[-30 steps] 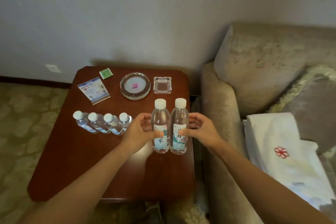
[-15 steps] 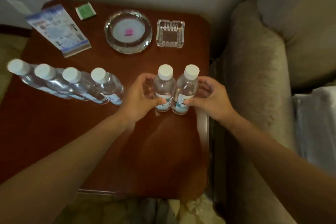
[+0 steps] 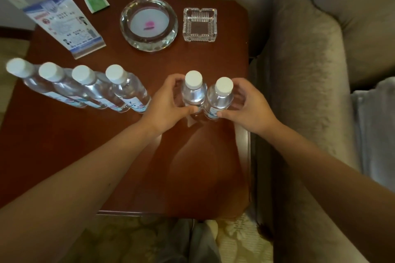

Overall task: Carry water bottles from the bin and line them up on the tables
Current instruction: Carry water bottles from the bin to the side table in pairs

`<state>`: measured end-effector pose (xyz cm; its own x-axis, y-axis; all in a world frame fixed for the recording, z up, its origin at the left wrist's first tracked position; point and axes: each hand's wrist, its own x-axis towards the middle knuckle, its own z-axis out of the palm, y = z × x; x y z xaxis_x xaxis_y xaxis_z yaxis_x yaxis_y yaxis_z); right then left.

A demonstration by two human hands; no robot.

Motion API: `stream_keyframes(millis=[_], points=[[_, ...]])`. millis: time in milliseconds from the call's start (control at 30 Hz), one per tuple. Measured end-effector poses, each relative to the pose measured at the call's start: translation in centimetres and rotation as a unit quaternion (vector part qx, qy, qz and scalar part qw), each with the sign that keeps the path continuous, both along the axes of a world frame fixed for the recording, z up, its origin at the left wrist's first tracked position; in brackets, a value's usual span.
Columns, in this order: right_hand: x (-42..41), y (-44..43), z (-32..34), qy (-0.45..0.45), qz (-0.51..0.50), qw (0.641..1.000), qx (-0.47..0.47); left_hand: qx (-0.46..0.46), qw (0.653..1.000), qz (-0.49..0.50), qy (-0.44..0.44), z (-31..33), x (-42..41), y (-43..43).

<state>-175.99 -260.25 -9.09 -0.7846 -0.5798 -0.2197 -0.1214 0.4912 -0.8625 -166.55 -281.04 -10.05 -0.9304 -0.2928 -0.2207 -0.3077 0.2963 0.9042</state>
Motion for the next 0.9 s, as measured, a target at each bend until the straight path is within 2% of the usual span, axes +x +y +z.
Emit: stream_keyframes(millis=[100,233,367,433,567,900], points=[[-0.2,0.0,2.8,0.038,0.022,0.999,0.011,-0.025,0.999,-0.005,0.020,2.2,-0.3,-0.4],[-0.9,-0.4,6.5,0.114,0.051,0.991,0.054,-0.116,0.991,-0.050,0.035,5.9,-1.4,-1.0],[-0.9,-1.2,7.0,0.148,0.075,0.980,0.110,-0.286,0.947,-0.142,0.020,8.0,-2.4,-1.2],[-0.6,-1.5,6.7,0.166,0.077,0.976,0.122,-0.329,0.930,-0.162,0.031,8.5,-2.6,-1.2],[-0.4,-2.5,6.4,0.180,0.055,0.974,0.129,-0.365,0.915,-0.170,0.040,8.8,-2.3,-2.2],[0.4,-6.5,6.0,0.185,0.077,0.974,0.108,-0.439,0.880,-0.175,0.049,9.2,-0.7,-5.8]])
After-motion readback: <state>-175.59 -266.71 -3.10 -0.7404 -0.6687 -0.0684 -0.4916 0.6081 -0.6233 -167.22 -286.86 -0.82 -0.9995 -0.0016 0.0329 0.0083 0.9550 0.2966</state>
